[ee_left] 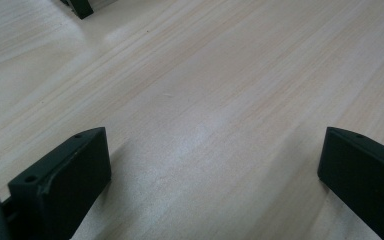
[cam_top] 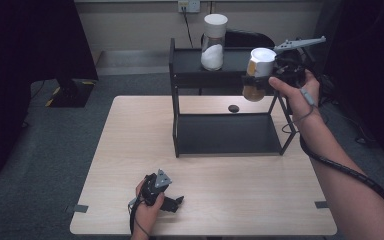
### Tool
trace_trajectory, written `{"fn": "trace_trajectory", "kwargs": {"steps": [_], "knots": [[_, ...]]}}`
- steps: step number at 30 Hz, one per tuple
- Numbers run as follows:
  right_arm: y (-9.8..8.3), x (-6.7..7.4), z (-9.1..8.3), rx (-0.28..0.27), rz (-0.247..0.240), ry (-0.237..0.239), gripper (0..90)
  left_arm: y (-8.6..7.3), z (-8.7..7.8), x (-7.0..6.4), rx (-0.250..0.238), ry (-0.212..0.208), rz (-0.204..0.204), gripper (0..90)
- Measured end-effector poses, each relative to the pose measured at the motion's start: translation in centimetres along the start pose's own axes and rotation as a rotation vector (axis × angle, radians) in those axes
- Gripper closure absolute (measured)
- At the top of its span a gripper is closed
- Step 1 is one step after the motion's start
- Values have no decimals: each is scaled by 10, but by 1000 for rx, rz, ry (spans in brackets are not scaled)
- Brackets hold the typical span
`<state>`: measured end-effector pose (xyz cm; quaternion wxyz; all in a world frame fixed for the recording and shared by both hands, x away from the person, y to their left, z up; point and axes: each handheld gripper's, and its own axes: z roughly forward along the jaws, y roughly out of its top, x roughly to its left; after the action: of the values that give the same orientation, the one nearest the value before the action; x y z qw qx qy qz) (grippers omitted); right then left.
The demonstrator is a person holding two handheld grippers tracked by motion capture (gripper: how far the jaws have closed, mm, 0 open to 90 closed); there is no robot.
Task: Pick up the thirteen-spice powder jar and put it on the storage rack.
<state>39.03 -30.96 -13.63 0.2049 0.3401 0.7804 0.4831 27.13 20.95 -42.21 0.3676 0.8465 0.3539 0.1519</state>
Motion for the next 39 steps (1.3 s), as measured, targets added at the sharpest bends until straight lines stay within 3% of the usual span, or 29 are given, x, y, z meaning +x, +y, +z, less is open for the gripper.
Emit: {"fn": "trace_trajectory", "kwargs": {"steps": [16,26,39], "knots": [[41,9,6,0,-4,-29,300,0,0,0,0,0,0,0],[57,0,13,-14,25,-59,300,0,0,0,0,0,0,0],[69,-17,41,-23,48,-102,300,0,0,0,0,0,0,0]]}}
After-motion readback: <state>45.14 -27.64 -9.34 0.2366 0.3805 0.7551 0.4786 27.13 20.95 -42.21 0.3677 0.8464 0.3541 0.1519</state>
